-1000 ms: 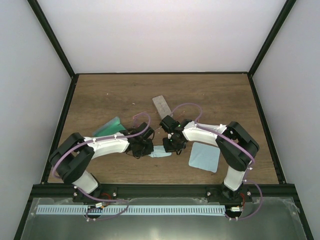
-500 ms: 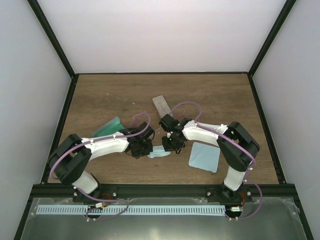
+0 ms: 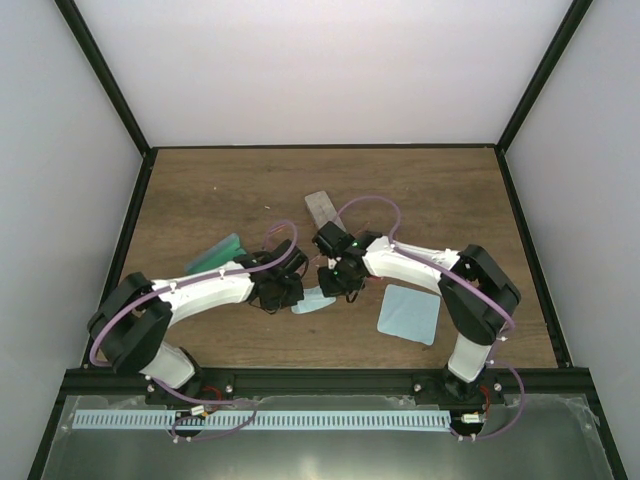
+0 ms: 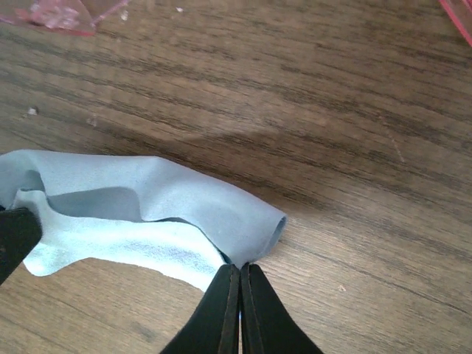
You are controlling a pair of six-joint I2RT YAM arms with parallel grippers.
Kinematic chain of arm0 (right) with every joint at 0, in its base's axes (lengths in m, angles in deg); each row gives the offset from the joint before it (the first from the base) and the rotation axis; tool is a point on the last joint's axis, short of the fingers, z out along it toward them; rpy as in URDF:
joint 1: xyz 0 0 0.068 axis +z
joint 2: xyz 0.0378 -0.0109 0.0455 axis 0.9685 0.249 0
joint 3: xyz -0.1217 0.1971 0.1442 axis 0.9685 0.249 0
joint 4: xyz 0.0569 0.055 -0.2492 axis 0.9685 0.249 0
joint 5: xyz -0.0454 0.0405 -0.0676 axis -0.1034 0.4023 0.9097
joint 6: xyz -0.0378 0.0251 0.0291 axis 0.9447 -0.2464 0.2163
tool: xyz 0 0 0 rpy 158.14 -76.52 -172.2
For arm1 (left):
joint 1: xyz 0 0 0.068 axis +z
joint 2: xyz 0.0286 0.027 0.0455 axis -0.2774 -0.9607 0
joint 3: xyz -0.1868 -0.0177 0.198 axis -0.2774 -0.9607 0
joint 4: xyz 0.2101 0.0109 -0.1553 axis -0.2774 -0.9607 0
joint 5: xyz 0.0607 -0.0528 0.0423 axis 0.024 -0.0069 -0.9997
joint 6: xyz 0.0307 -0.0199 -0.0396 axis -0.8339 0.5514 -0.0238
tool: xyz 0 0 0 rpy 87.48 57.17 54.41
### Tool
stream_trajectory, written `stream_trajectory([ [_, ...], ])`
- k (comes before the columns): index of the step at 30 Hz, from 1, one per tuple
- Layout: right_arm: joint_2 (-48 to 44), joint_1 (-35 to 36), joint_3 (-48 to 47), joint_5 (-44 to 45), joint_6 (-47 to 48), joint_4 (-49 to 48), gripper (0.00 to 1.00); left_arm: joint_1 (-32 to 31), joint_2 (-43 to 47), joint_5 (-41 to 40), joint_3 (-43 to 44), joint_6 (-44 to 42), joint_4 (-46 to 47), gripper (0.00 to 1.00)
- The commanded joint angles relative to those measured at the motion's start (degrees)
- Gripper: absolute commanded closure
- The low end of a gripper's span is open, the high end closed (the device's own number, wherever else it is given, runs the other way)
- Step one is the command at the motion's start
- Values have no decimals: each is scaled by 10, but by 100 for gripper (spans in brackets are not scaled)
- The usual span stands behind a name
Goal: Organize the sunglasses
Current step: Pick up the glasses cleaning cloth from the center of the board.
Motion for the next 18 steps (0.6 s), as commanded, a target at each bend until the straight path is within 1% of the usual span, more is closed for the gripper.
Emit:
stream_trajectory([
  [1, -6, 7, -39, -5, 9, 12, 99, 4, 23, -18, 4, 1, -20, 96],
  [10, 28, 21, -100, -19, 22, 20, 99, 42, 82, -30, -26, 2, -42, 96],
  [18, 96, 39, -210, -33, 37, 33, 99, 88, 139, -35, -66, -3, -60, 96],
])
